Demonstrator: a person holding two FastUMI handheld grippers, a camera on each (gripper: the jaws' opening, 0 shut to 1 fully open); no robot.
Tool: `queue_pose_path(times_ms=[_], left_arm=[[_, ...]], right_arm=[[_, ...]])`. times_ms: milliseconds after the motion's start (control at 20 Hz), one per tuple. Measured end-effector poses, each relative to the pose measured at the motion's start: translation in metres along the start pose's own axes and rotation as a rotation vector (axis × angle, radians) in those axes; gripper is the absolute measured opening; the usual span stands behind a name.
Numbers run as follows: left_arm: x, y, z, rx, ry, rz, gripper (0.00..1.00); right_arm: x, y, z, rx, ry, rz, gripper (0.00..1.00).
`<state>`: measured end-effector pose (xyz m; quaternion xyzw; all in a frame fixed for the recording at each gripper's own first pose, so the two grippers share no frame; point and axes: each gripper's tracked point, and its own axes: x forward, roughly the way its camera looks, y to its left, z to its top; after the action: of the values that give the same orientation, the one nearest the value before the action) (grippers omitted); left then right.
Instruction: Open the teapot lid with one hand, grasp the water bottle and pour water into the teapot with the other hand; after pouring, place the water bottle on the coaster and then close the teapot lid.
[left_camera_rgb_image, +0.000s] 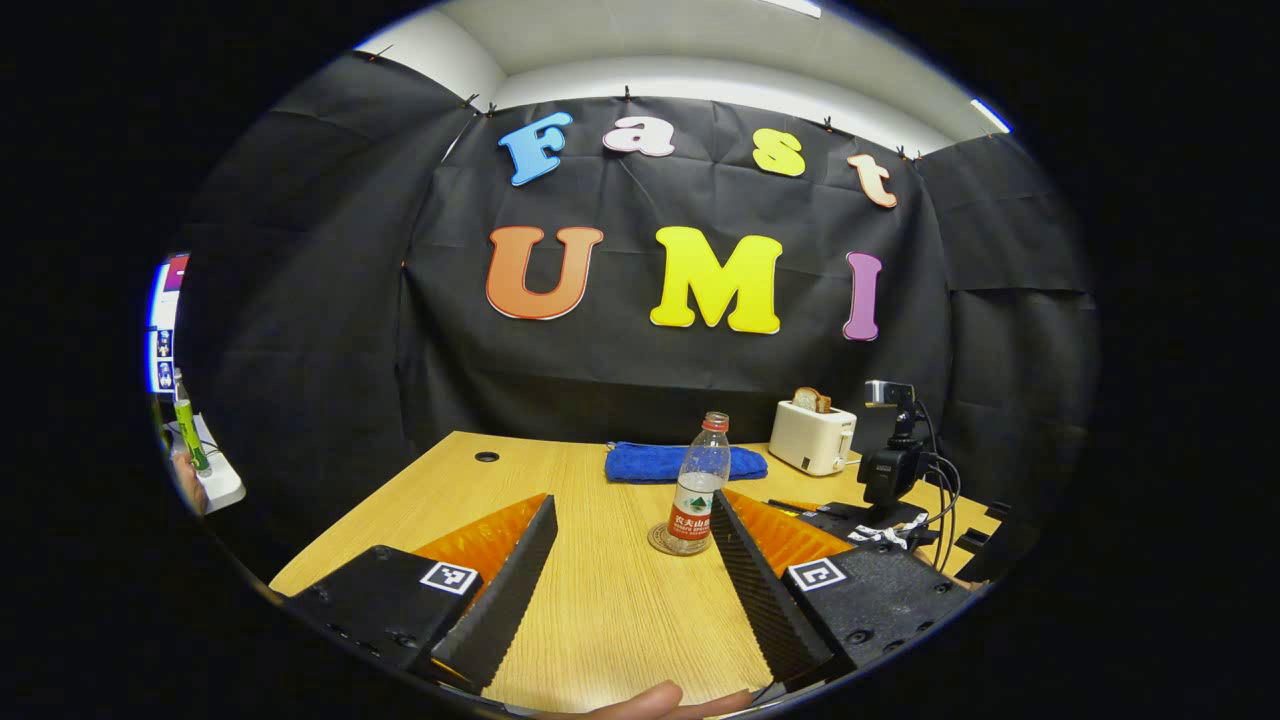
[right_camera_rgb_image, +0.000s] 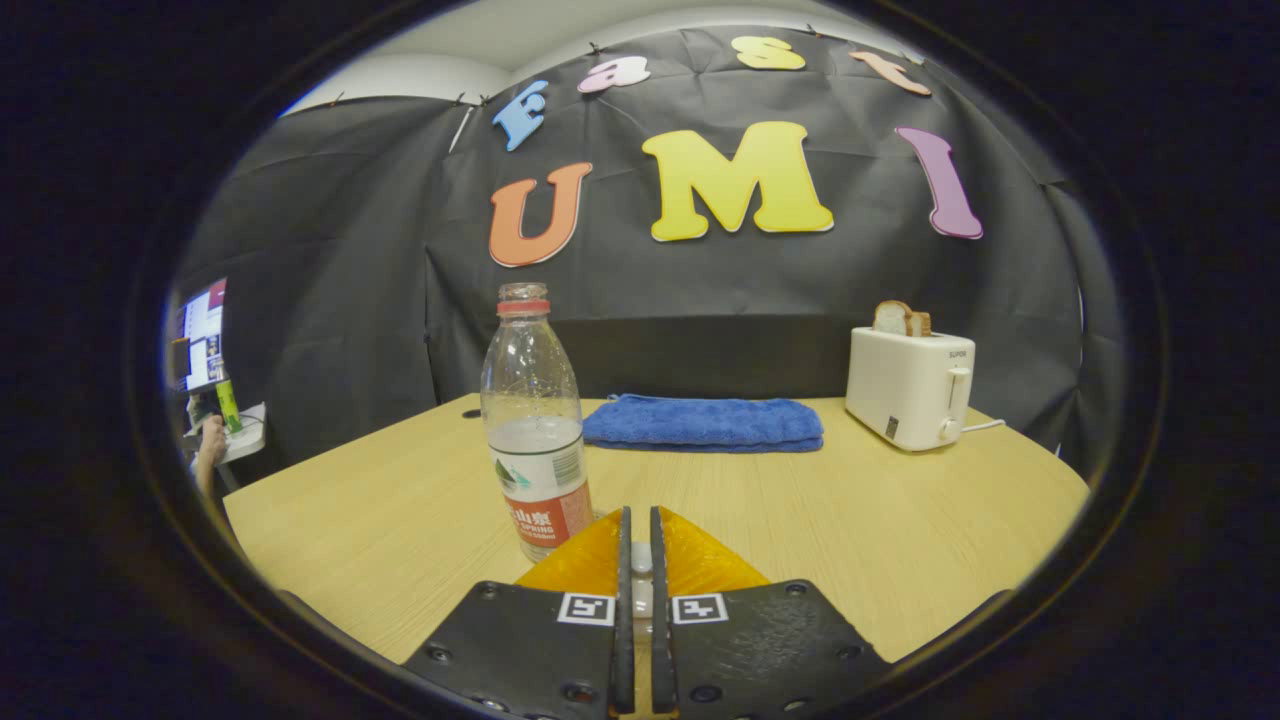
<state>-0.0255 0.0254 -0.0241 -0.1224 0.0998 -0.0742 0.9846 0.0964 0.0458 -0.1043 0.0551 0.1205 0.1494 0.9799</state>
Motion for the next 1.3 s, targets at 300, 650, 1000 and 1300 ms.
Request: queue_pose_path(times_ms=[300,650,1000,1300], left_arm=[[0.003,-0.002,-0.001,0.004,0.0,-0.003,0.96],[0.004,0.002,0.002,0.04,-0.018,0.026,0.96],[0.001,0.011,0.009,0.014,-0.041,0.081,0.96],[-0.002,0.01,0.015,0.032,-0.045,0.114,0.96]], right_arm=[[-0.01,-0.006,0.007,0.03,-0.023,0.006,0.12],[-0.045,-0.021,0.031,0.009,-0.061,0.006,0.83],[-0.125,-0.053,0.075,-0.044,-0.156,-0.114,0.96],[-0.197,-0.089,0.088,-0.067,-0.165,-0.216,0.96]])
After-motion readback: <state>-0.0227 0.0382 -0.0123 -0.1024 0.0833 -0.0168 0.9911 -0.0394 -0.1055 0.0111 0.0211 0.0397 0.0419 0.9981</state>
